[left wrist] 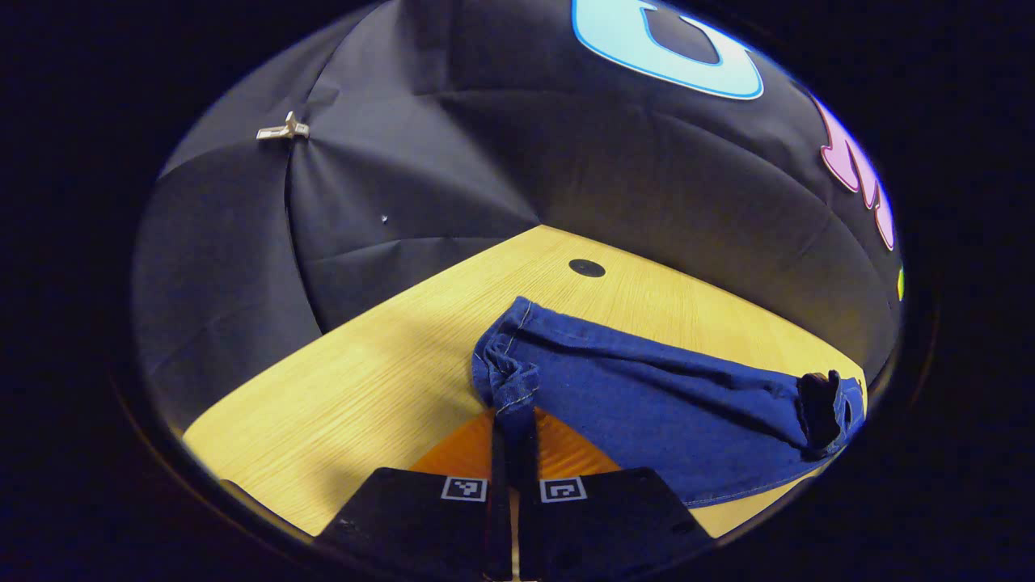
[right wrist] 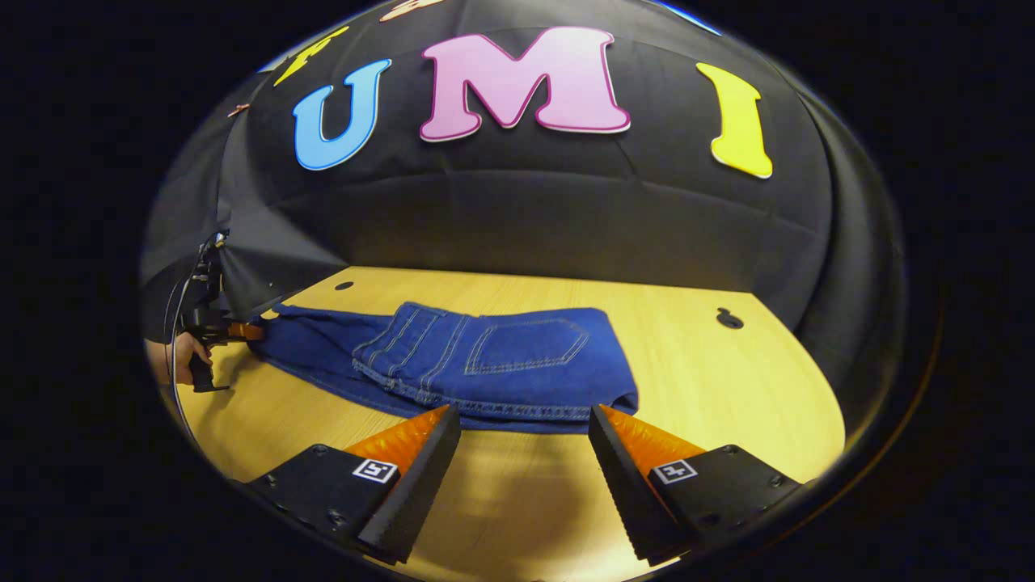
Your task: Grasp the waist and the cuffs of the jeans and fold them to make the two legs overlap; first hold the waist and fold one-third of the jeans toward the cuffs, then hold the cuffs and fold the remaining one-third in the same direction to finish folding.
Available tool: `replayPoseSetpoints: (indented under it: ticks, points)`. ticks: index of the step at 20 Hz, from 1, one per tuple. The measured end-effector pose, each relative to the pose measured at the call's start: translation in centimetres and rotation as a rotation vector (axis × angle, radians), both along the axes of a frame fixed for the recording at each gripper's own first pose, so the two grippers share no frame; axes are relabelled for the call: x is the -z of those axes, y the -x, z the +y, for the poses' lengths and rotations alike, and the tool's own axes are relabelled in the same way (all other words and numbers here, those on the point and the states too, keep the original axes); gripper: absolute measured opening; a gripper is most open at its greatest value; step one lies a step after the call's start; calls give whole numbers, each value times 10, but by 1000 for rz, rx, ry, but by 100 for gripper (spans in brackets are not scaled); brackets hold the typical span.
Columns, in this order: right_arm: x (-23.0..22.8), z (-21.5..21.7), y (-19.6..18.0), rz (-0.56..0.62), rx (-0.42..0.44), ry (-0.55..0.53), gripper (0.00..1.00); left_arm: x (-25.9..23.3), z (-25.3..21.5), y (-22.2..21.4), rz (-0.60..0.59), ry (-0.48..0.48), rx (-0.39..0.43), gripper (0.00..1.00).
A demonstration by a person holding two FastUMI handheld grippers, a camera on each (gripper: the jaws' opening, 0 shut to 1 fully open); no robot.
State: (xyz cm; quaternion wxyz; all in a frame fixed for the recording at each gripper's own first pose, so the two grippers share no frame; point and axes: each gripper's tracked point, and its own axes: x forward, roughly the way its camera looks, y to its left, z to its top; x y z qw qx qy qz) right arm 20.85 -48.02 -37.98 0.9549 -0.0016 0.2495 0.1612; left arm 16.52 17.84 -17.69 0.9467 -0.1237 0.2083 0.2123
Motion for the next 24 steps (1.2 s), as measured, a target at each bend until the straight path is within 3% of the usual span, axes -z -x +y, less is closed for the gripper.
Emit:
replayPoseSetpoints:
  ticks: [3, 7, 10, 13, 16, 19, 21, 24]
  points:
    - [-23, -23, -9, -15, 35, 10, 98, -73, -28, -4, -92, -65, 79, 9]
    - [-45, -59, -11, -59, 100, 49, 98, -160, -100, -26, -202, -86, 186, 9]
    - [-55, -81, -5, -50, 162, 34, 98, -212, -182, -34, -273, -100, 292, 9]
    - [-64, -106, 3, -48, 213, 36, 98, -238, -288, -45, -317, -109, 448, 9]
    - [-66, -135, 14, -45, 250, 70, 98, -224, -398, -60, -292, -76, 622, 9]
    - [-63, -155, 27, -25, 270, 70, 98, -181, -497, -67, -217, 63, 750, 9]
    - [-60, -167, 37, -18, 286, 84, 98, -146, -526, -66, -137, 87, 770, 10]
    - [-58, -178, 50, -11, 307, 99, 98, -107, -526, -75, -17, 107, 762, 12]
